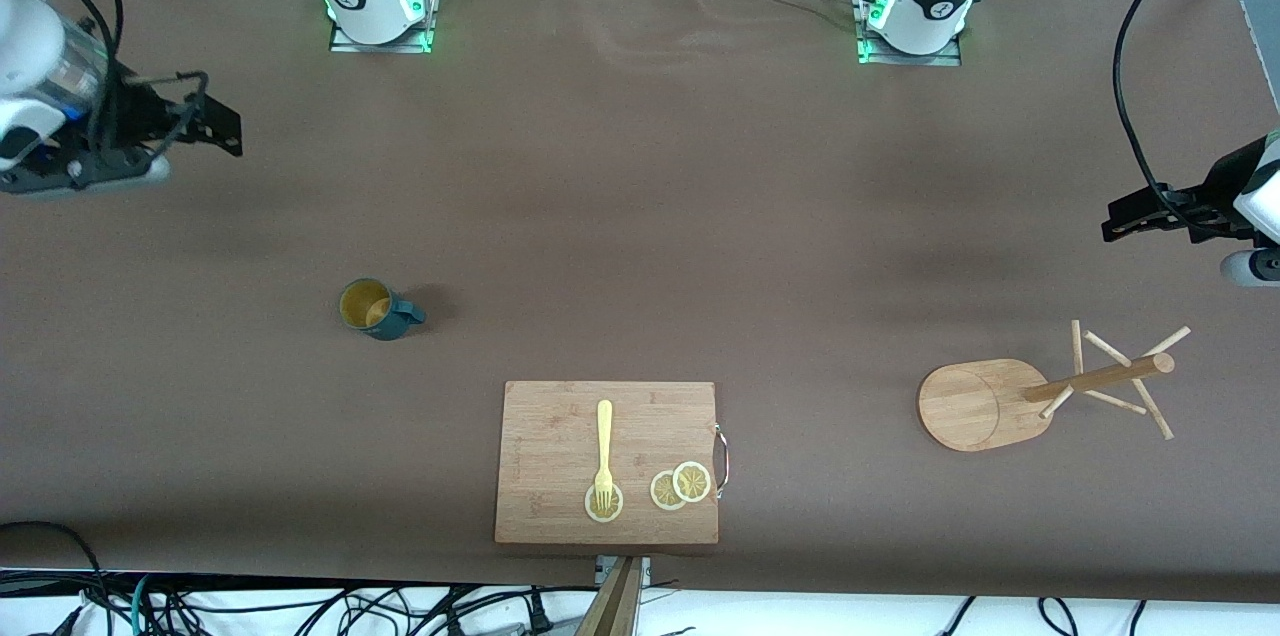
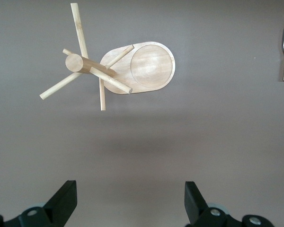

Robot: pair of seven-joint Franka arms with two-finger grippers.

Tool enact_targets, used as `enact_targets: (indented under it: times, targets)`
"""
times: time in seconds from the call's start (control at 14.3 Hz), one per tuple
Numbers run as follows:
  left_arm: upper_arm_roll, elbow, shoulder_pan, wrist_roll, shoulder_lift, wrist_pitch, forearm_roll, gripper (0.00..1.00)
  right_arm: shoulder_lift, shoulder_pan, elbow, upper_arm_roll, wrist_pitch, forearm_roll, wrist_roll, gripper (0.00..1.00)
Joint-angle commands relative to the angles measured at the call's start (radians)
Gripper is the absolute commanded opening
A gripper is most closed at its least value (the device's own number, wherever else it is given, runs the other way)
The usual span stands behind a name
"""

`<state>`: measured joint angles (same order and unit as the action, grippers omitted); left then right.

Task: Pass cup and hang on rack
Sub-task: 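Reach the right gripper down to the teal mug and grasp its rim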

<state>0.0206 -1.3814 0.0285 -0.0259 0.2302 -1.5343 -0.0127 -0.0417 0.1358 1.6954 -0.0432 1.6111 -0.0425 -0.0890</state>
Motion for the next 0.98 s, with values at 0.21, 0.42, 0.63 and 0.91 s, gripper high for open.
enact_targets:
  times: [0.21, 0.42, 0.63, 0.91]
  targets:
    - [-0.001, 0.036, 0.008, -0.005, 0.015, 0.022, -0.029, 1.0, -0.259, 0.028, 0.02, 0.002, 0.313, -0.005, 0.0, 0.99]
    - [-0.001, 0.036, 0.008, -0.005, 0.015, 0.022, -0.029, 1.0, -0.352, 0.025, 0.024, 0.0, 0.413, -0.004, 0.002, 0.98]
    - [-0.001, 0.036, 0.008, -0.006, 0.015, 0.022, -0.029, 1.0, -0.409, 0.021, 0.026, 0.0, 0.449, 0.001, 0.011, 0.97]
    - [-0.001, 0.035, 0.013, -0.006, 0.015, 0.022, -0.036, 1.0, -0.422, 0.018, 0.11, -0.004, 0.536, 0.001, 0.009, 0.97]
